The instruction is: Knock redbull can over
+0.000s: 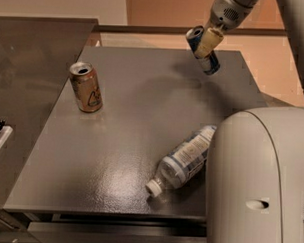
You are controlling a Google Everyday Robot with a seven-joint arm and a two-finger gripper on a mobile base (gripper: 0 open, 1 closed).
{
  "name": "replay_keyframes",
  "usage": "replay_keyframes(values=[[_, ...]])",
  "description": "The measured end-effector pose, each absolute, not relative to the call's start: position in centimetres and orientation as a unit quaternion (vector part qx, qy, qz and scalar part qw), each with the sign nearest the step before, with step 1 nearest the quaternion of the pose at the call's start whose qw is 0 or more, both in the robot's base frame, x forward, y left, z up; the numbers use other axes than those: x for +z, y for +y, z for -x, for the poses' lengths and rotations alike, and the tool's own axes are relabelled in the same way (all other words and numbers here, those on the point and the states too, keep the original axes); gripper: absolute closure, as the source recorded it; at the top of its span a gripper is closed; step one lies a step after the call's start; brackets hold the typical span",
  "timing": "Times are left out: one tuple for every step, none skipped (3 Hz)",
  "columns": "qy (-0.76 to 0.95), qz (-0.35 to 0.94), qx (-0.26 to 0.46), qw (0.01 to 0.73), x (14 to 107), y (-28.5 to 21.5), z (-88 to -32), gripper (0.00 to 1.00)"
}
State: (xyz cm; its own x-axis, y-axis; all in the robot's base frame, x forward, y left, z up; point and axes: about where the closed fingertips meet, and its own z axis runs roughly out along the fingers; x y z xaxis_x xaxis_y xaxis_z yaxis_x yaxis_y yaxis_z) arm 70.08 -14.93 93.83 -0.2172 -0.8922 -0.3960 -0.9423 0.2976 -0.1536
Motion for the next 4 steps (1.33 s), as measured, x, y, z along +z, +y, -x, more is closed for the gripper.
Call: replay_keyframes(values=[[0.780,0.602,0.020,0.173,93.3,-15.8,-69.9,0.82],[0.771,0.622,-0.009,0.133,92.1,-15.9,-69.6,0.59],[0.755,0.648,-0.026,0.097,90.8,-15.4,-69.0,0.36],[0.739,0.669,-0.032,0.069,89.4,-14.7,-68.2,0.13]])
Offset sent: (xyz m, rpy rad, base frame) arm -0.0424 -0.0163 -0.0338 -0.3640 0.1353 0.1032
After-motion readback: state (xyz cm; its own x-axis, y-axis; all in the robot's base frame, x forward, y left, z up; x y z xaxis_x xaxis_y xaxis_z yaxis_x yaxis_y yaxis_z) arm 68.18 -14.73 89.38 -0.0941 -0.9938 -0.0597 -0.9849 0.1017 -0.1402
